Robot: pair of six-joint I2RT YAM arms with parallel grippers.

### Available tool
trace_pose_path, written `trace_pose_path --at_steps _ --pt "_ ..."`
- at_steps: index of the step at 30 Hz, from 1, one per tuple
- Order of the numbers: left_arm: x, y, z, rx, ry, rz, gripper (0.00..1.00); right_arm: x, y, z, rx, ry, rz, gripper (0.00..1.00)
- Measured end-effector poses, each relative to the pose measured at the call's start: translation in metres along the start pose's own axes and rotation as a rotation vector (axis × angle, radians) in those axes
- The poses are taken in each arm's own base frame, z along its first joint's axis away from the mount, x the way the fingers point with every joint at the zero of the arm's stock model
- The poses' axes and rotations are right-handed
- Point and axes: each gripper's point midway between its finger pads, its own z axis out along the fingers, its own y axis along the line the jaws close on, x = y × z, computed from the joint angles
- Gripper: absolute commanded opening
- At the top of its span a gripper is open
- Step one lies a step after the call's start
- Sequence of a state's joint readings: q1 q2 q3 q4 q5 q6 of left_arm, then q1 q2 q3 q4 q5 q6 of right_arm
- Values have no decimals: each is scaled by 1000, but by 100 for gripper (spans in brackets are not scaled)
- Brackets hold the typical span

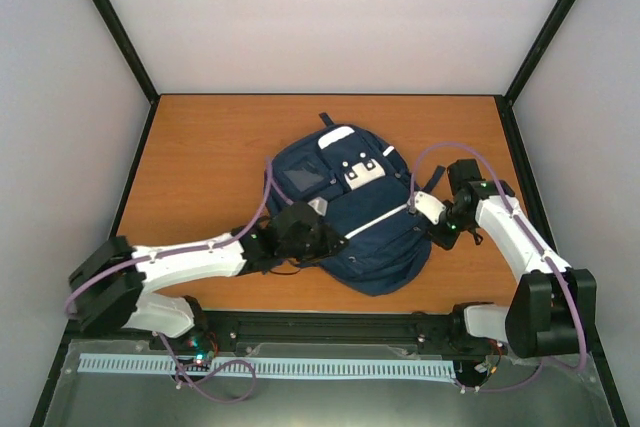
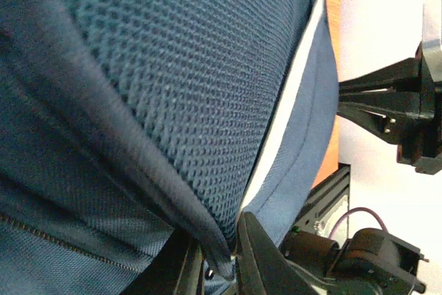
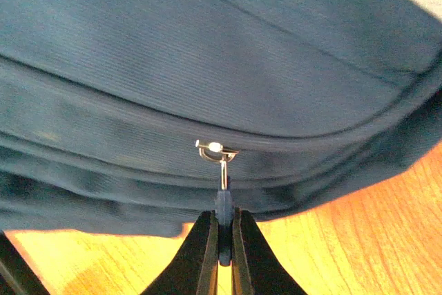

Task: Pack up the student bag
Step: Zip the student bag at the center of the board.

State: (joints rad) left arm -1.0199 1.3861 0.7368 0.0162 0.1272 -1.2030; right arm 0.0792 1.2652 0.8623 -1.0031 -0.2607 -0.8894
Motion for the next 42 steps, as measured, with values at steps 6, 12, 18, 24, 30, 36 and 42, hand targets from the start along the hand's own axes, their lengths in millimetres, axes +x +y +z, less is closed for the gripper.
trace_pose_path --at_steps 6,12,18,24,30,36,42 --pt "-24 37 -44 -65 -72 -6 1 -18 25 0 -17 -4 -120 3" --pt "-66 82 -76 -179 -158 -36 1 -61 77 4 -49 -12 -296 3" --pt "-105 127 -91 -313 -169 -128 53 -100 110 11 -102 -31 -350 3" --pt "-113 124 -109 -293 -224 -194 54 -100 115 17 -126 -1 -313 3" --pt "-76 118 -123 -176 -227 -271 54 -99 115 17 -128 0 -305 3" --pt "-49 103 -101 -141 -134 -285 54 -100 116 16 -133 -2 -300 3" --pt "-36 98 -70 -165 -53 -281 51 -100 116 16 -136 -2 -298 3"
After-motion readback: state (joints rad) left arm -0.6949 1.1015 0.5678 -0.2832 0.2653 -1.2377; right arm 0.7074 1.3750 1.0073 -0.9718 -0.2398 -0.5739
